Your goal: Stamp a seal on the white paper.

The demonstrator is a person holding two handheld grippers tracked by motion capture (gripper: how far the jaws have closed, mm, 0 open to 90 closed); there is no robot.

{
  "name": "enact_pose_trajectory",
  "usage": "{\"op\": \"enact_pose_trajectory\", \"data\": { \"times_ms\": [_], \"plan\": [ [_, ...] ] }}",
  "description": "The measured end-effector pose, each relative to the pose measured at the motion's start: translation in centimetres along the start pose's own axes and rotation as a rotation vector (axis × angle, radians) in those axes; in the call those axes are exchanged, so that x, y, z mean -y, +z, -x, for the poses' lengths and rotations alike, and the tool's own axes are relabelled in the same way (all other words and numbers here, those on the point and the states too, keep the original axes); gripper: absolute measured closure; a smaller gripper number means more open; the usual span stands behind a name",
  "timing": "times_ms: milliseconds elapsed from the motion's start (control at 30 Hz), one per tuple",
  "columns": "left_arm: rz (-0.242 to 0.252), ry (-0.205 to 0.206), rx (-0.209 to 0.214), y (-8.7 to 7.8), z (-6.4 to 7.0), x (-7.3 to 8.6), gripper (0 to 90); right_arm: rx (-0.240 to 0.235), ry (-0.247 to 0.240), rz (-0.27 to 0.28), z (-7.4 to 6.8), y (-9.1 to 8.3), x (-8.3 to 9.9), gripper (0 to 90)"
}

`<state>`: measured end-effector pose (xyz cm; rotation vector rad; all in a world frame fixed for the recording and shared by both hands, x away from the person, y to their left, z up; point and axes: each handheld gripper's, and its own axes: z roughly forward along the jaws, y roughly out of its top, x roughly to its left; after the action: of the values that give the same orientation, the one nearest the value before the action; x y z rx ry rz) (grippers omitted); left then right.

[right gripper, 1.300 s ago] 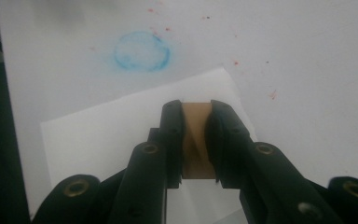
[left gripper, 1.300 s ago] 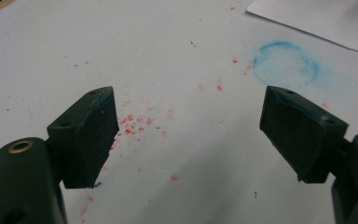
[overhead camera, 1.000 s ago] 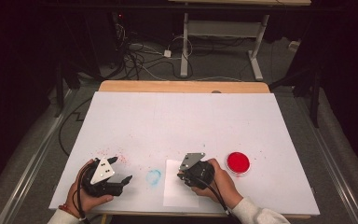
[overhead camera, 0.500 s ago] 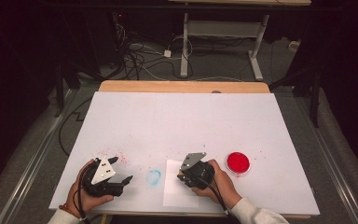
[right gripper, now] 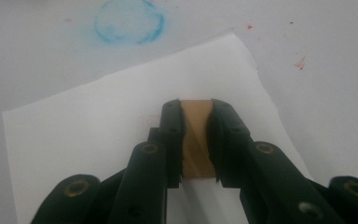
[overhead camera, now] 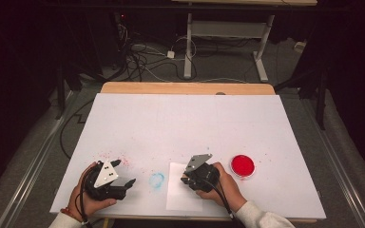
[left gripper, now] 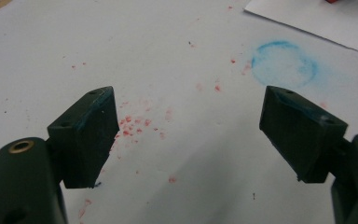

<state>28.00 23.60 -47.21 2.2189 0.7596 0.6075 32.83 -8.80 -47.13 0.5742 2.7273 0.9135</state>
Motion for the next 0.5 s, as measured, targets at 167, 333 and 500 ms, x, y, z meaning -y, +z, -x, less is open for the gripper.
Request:
{"op": "enact_pose_trajectory", "data": {
  "times_ms": [167,333,500],
  "plan": [
    [0.000,-0.001,0.000,0.03,0.04,-0.02,18.8,0.005,-0.004,0.002,-0.11,0.01,0.05,76.2],
    [0.002,-0.001,0.002,0.03,0.10,-0.06,18.8,0.009,-0.015,-0.003,-0.14,0.02,0.00,76.2],
    [0.004,0.003,0.005,-0.01,0.13,-0.11,18.8,0.006,-0.009,0.004,-0.08,0.04,0.10,76.1]
  ]
}}
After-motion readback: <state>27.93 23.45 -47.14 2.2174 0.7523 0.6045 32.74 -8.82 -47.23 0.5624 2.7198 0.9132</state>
